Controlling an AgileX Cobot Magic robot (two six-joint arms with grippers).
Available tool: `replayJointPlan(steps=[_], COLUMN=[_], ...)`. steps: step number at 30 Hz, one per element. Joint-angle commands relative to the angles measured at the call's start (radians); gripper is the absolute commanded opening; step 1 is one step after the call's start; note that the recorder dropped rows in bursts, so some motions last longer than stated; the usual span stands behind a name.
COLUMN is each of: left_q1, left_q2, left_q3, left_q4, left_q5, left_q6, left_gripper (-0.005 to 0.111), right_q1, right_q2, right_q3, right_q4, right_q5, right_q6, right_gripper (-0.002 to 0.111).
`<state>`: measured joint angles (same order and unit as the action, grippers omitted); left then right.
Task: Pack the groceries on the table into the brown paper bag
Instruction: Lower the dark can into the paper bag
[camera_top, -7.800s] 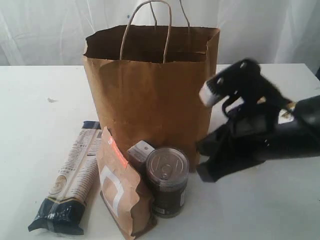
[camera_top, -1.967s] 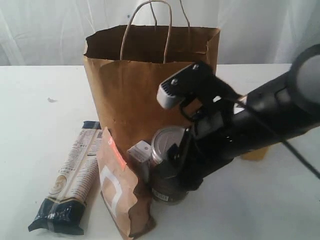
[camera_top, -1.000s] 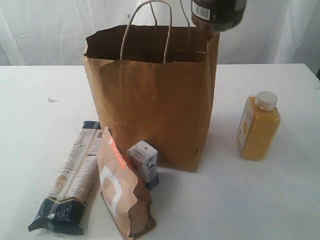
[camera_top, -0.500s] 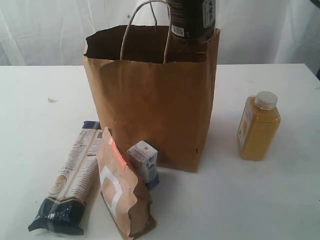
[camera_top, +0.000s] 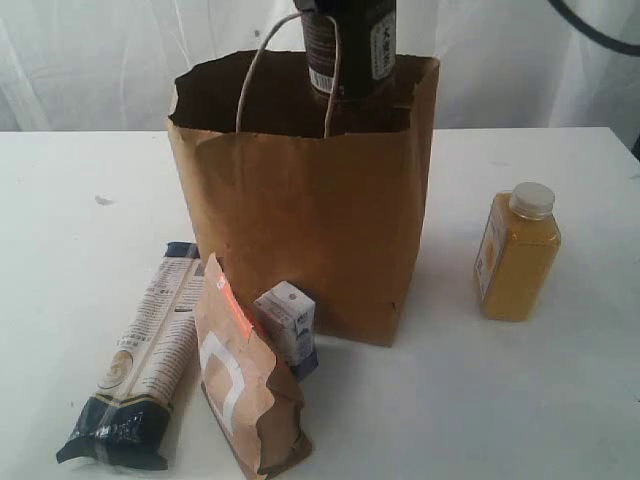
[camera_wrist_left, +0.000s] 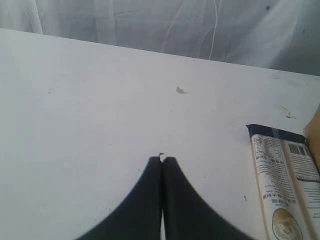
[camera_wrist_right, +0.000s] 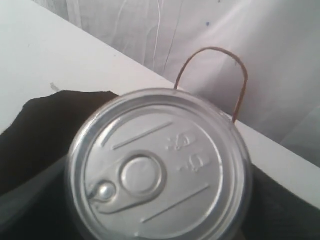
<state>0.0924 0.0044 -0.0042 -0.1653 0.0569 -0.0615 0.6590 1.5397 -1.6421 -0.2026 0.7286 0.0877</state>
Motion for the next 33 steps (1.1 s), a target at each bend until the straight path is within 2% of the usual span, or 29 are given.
replayJointPlan(steps=[1, 12, 33], left_q1=[-0.007, -0.007, -0.007], left_q2=[-0.004, -0.004, -0.004], left_q3=[0.004, 0.004, 0.004], left_q4=[-0.001, -0.001, -0.001], left_q5=[-0.003, -0.003, -0.003], left_q6=[-0.003, -0.003, -0.003], left_gripper=[0.000, 0.000, 0.000], right_q1=[-0.007, -0.009, -0.042], right_q2=[0.022, 0.100, 0.153], right_q3=[-0.010, -0.010, -0.010], right_q4=[0.026, 0.029, 0.081], right_q5=[-0.028, 0.061, 0.073], right_q6=[-0.006, 0.005, 0.025], right_gripper=[0.000, 0.000, 0.000])
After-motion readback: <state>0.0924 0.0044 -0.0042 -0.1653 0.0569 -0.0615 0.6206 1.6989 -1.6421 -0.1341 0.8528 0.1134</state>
